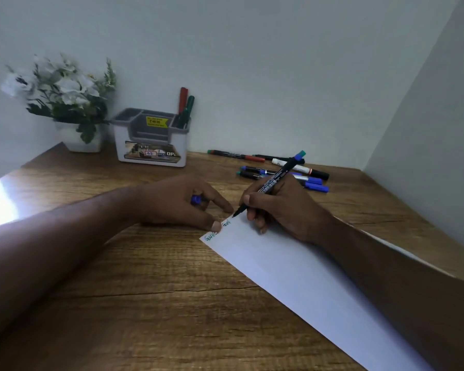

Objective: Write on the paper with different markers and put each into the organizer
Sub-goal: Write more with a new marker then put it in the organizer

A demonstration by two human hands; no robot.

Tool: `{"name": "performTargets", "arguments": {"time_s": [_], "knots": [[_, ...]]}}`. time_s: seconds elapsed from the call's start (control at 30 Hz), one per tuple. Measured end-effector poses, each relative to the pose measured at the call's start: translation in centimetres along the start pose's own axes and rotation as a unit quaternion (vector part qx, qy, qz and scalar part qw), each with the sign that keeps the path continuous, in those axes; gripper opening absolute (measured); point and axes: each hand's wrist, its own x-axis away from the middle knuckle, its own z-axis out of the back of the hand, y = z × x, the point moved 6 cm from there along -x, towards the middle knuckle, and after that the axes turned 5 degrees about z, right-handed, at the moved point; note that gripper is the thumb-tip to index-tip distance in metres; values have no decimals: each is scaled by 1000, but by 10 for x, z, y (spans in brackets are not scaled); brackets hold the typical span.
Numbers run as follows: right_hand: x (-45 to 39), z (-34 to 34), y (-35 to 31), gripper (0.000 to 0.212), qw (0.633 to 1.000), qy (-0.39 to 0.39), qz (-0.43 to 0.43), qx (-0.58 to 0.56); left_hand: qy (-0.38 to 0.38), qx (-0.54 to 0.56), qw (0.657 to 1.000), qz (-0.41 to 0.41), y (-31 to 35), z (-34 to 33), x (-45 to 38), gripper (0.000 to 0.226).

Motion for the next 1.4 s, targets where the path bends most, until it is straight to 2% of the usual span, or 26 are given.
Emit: {"name": "performTargets", "arguments": {"time_s": [0.43, 1.0, 1.4], "knots": [[1, -1, 0, 16, 1000, -11, -9, 27, 2, -4, 1000, 29, 2, 2, 4, 38], [3, 2, -1, 16, 999, 27, -16, 28, -4, -19, 1000, 22, 15, 3, 7, 41], [3, 1, -2, 16, 999, 25, -21, 39, 10, -1, 999, 37, 3, 3, 5, 39]]}}
